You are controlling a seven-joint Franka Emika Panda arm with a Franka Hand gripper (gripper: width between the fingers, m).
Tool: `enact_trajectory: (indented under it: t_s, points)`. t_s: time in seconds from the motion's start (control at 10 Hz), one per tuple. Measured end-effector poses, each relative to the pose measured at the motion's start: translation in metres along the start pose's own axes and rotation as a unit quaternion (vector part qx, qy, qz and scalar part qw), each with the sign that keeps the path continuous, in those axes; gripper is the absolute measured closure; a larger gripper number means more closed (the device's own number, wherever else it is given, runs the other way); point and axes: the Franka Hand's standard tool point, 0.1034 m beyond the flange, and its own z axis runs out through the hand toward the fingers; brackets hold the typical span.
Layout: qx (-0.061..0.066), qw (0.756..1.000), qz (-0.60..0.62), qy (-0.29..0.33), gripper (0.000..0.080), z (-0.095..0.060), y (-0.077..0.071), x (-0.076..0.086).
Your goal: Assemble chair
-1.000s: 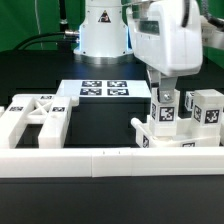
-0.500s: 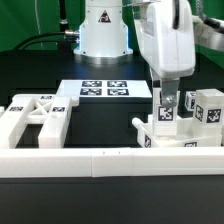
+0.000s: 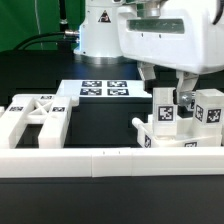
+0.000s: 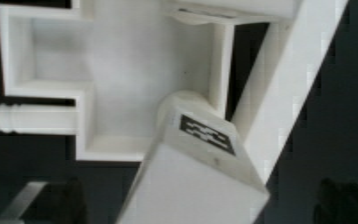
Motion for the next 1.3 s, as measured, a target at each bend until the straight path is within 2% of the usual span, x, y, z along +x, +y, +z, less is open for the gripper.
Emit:
enact_trajectory:
  t_s: [0.1, 0.4, 0.8, 1.0, 1.2, 1.3]
  points:
    - [-0.003, 0.997, -0.073, 0.004, 0.0151, -0.0011, -0.0003, 0.0007]
    - [0.006, 0.975, -0.222, 0.025, 0.0151, 0.0019, -0.0031, 0.0010]
    - [-0.004, 0.940, -0.339, 0.029, 0.0151, 0.0024, -0.0035, -0.0008]
    - [-0.007, 0.912, -0.410, 0.029, 0.0151, 0.0022, -0.0024, 0.0019]
    - [-0.006, 0.915, -0.402, 0.029, 0.0430, 0.0022, -0.0024, 0.0017]
    - [-0.006, 0.918, -0.396, 0.029, 0.0430, 0.0022, -0.0025, 0.0017]
